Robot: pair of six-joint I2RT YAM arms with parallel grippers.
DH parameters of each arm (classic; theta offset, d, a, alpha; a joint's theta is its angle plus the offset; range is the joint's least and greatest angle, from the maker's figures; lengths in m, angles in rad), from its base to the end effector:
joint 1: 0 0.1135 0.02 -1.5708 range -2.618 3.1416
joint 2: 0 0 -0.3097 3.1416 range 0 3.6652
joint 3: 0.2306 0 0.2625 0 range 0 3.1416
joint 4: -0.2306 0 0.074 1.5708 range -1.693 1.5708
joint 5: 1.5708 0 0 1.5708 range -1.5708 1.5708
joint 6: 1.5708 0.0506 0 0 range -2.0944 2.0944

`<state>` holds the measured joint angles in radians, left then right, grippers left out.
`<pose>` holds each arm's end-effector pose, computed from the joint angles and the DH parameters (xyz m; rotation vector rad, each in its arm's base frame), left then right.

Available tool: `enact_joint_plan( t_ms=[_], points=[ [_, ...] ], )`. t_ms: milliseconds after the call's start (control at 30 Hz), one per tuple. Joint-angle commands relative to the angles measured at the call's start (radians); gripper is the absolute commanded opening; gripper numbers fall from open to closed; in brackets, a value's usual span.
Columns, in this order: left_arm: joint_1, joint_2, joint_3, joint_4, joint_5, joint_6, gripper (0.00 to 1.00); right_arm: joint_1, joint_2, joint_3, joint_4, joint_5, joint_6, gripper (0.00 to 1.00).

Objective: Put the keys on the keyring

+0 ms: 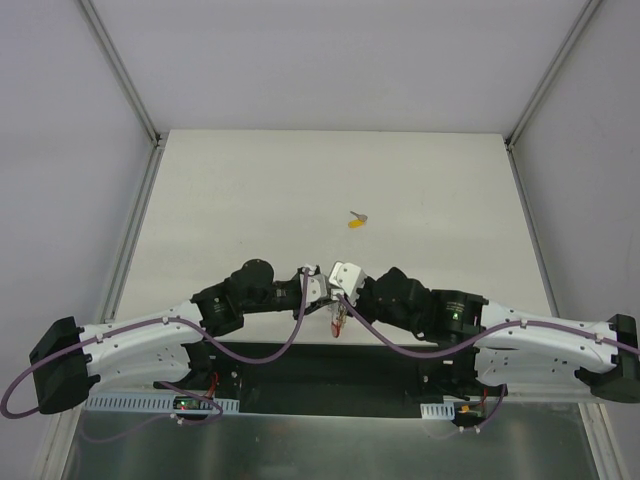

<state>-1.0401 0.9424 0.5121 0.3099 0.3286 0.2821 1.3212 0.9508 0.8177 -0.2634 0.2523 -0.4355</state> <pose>0.0954 -0.1948 0.2973 1.2689 1.2152 -0.8378 0.0653 0.2050 0.3436 -1.4044 1.3801 0.3346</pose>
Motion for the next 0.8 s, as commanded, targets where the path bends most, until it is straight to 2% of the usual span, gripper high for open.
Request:
enact_joint_plan(
  t_ms=[0, 233, 367, 600, 767],
  points=[
    [-0.003, -0.011, -0.035, 0.096, -0.034, -0.040, 0.19, 0.006, -0.043, -0.014, 0.072, -0.002, -0.002, 0.01],
    [-0.003, -0.007, -0.044, 0.121, 0.004, -0.041, 0.08, 0.006, -0.066, -0.025, 0.075, -0.010, 0.004, 0.01],
    [-0.003, -0.013, -0.050, 0.136, 0.023, -0.043, 0.08, 0.006, -0.066, -0.023, 0.076, -0.013, 0.007, 0.01],
    [-0.001, -0.014, -0.061, 0.159, 0.075, -0.044, 0.15, 0.006, -0.073, -0.026, 0.081, -0.007, 0.009, 0.01],
    [-0.001, -0.008, -0.063, 0.175, 0.092, -0.053, 0.11, 0.004, -0.089, -0.038, 0.093, -0.015, 0.012, 0.01]
  ],
)
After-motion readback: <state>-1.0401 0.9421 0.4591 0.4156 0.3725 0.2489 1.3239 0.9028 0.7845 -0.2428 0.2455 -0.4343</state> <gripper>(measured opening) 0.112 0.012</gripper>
